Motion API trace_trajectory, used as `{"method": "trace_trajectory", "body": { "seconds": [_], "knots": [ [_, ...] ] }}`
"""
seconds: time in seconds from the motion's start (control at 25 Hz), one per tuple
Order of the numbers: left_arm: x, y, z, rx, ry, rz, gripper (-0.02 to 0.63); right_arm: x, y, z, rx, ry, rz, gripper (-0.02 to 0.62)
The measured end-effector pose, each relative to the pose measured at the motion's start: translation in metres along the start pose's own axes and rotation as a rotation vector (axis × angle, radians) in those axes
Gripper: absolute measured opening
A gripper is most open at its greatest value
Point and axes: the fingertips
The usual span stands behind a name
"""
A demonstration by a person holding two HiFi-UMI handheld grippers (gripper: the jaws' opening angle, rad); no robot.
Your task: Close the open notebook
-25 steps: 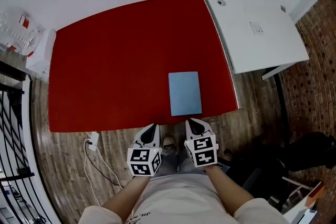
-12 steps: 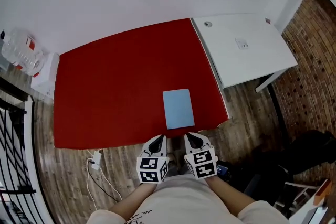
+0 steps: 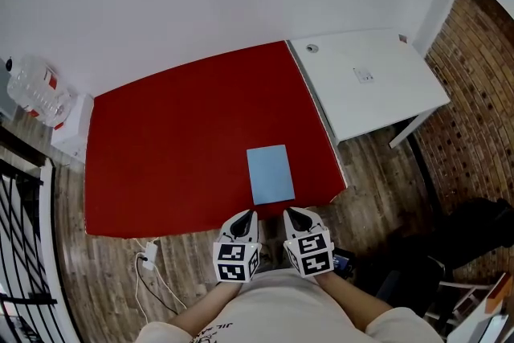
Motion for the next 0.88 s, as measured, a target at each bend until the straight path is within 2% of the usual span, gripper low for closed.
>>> {"method": "trace_trajectory", "body": {
  "seconds": [0.4, 0.88],
  "knots": [
    [-0.004, -0.0008, -0.0026, -0.004, 0.001, 0.013, 0.006, 0.0028, -0.0039, -0.0007, -0.001, 0.033, 0.023, 0.005],
    [0.0007, -0.0001, -0.0077, -0.013, 0.02, 0.005, 0.006, 0.0, -0.0016, -0.0011, -0.01, 0.029, 0.033, 0.005]
  ]
}}
Point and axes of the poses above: the fingertips, and each gripper's own axes: z forward along the fingers, x to its left, y out of its top, and after that the axes turned 3 degrees about -z, right-handed
